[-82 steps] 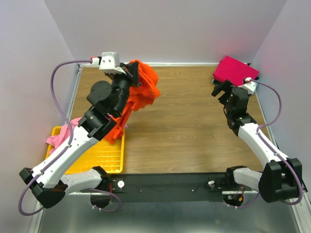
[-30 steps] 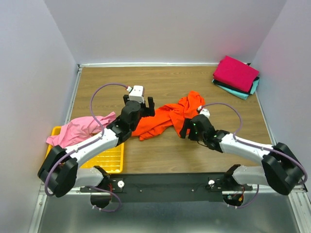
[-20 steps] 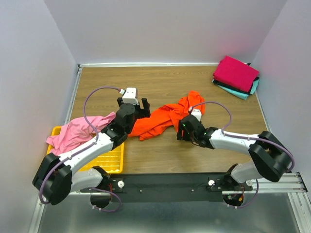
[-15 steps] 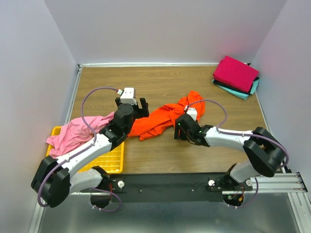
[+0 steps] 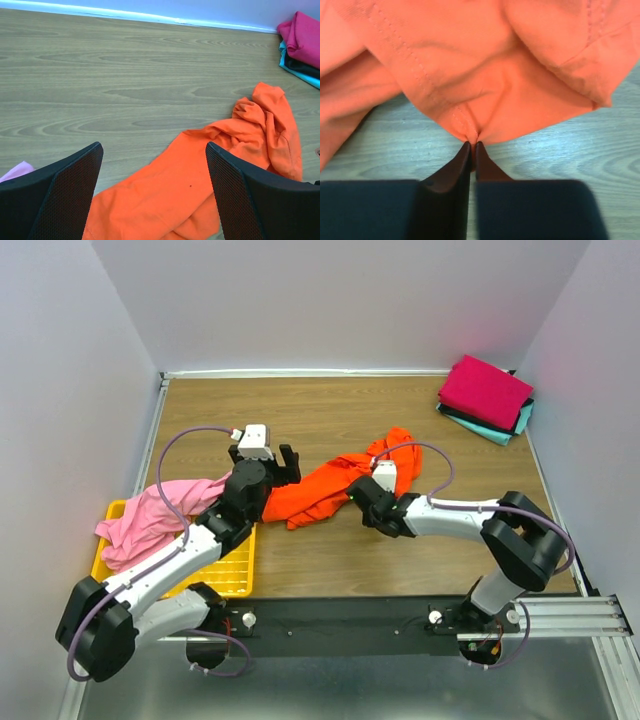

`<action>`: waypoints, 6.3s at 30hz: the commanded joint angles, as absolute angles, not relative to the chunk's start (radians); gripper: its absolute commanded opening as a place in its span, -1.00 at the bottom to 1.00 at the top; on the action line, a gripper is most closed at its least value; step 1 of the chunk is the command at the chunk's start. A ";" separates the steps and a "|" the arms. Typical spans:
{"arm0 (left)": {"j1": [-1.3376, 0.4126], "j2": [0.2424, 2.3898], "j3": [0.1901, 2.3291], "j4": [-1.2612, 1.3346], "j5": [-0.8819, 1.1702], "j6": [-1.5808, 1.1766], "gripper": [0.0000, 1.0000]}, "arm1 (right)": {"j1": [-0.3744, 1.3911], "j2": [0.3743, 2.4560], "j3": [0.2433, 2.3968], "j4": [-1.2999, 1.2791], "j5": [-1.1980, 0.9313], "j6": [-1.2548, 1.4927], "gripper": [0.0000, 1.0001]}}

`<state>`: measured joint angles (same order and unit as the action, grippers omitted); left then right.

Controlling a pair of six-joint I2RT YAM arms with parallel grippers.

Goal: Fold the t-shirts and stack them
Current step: Flatten the tshirt out

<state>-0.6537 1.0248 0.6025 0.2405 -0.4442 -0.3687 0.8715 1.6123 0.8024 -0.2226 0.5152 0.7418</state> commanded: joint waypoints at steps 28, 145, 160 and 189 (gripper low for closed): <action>-0.652 1.304 0.670 0.227 -0.427 -0.377 0.80 | 0.054 1.147 1.062 -0.388 0.715 0.387 -0.99; -0.462 1.258 1.203 0.491 -0.361 0.032 -1.00 | 0.048 1.451 1.807 -0.258 0.321 0.239 -0.99; -0.469 0.708 1.006 0.390 -0.129 -0.061 -1.00 | 0.048 1.007 1.721 -0.258 0.236 0.213 -0.99; -0.440 1.248 1.001 0.751 -0.388 0.017 -1.00 | 0.048 1.313 1.471 0.053 0.486 0.207 -0.99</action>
